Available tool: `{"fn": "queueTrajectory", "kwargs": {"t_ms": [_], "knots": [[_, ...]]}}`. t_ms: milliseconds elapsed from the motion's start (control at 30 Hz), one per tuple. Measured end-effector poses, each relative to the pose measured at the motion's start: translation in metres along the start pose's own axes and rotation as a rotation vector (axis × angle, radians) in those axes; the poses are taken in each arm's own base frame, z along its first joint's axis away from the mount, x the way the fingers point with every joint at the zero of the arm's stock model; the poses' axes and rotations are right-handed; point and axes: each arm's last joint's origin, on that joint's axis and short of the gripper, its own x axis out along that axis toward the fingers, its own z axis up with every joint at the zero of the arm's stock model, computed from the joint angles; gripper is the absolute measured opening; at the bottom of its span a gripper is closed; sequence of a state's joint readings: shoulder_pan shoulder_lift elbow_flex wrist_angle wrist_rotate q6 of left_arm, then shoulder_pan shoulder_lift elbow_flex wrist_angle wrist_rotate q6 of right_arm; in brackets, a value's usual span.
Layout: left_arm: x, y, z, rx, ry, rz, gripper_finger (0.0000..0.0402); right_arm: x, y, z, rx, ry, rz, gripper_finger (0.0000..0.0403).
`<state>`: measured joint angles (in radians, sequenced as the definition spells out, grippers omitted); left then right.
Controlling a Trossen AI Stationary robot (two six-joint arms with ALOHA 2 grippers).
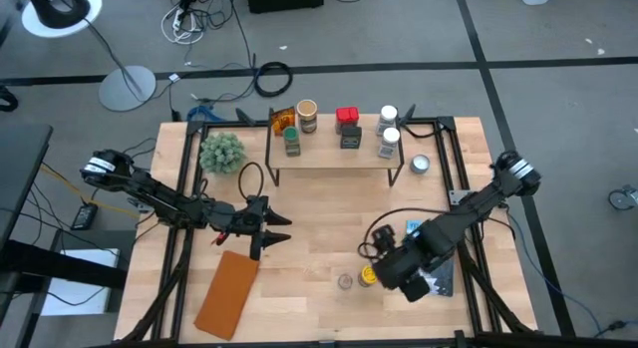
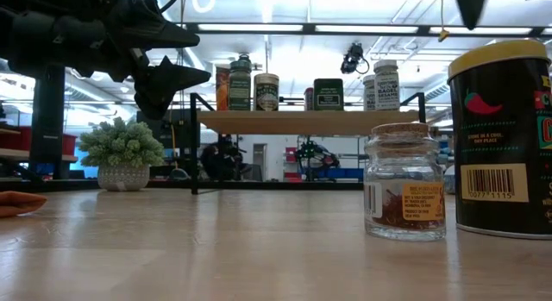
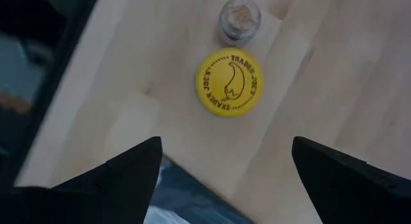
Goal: Shelf spices
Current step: Put the yellow seasoning bottle on the shelf
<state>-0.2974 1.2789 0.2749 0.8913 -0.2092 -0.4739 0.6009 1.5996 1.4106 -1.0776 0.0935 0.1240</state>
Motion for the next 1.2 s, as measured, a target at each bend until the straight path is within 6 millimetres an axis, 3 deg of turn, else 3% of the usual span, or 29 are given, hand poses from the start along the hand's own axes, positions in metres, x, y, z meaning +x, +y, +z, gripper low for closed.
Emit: {"fn": "queueTrajectory", "kwargs": {"t_ms": [200,400,533,833,1200], "knots": [[0.000,0.000,0.000,-0.001,0.001,-0.002,0.0236,0.012,-0.003,0.037,-0.139,0.170,-0.021,0.0346],[0.000,0.000,0.000,-0.002,0.001,-0.004,0.0236,0.040,-0.002,0.057,-0.252,0.241,0.038,0.0346],[0.000,0.000,0.000,-0.002,0.002,-0.004,0.0236,0.053,0.000,0.059,-0.292,0.277,0.056,0.0346],[0.000,0.000,0.000,-0.002,0.002,-0.004,0.0236,0.055,-0.004,0.064,-0.299,0.218,0.055,0.0346],[0.000,-0.001,0.000,-0.003,0.012,-0.022,0.0236,0.087,-0.009,0.053,-0.310,0.206,0.110,0.0345]]}}
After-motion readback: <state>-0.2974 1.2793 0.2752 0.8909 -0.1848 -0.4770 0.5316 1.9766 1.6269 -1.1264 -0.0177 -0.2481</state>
